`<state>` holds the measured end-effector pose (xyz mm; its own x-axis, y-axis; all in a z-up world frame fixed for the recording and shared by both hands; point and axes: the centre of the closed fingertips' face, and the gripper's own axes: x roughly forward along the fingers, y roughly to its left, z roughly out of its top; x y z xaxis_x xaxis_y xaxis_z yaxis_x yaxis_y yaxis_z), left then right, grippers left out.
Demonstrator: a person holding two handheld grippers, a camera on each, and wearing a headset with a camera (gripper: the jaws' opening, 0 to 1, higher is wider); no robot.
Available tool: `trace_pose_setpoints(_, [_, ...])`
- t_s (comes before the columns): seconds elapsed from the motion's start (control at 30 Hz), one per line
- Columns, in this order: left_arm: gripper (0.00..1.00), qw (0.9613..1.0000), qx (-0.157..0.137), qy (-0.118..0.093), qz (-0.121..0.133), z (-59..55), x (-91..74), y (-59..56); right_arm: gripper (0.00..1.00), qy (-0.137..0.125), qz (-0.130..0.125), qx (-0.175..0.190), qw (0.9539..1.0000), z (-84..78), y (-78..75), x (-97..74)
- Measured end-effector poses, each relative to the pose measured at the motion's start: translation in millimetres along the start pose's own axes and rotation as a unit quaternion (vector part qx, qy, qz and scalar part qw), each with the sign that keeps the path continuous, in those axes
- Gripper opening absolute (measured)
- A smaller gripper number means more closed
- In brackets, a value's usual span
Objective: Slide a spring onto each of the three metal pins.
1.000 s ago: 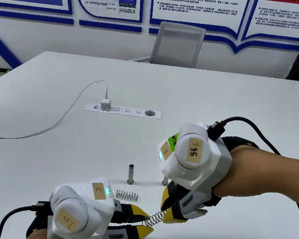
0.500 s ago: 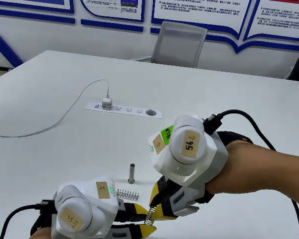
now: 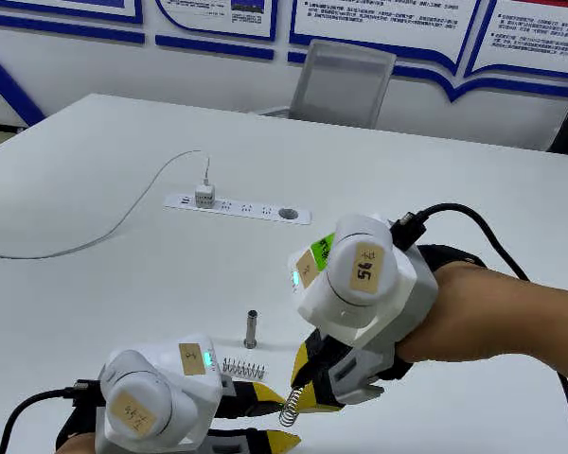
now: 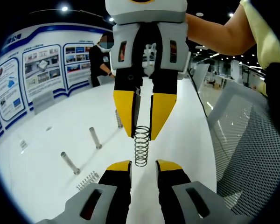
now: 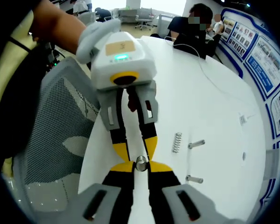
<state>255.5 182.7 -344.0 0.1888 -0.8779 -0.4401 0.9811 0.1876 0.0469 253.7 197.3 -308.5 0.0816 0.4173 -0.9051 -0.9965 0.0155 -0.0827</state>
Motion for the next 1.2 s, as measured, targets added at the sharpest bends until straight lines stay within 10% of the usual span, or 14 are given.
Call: trace_pose_setpoints(1.2, [0.51, 0.9955, -0.053, 0.002, 0.079, -17.3, -33.7, 39.5, 0.12, 0.035, -0.069, 0.063, 0.995, -46.7, -98.4, -42.5])
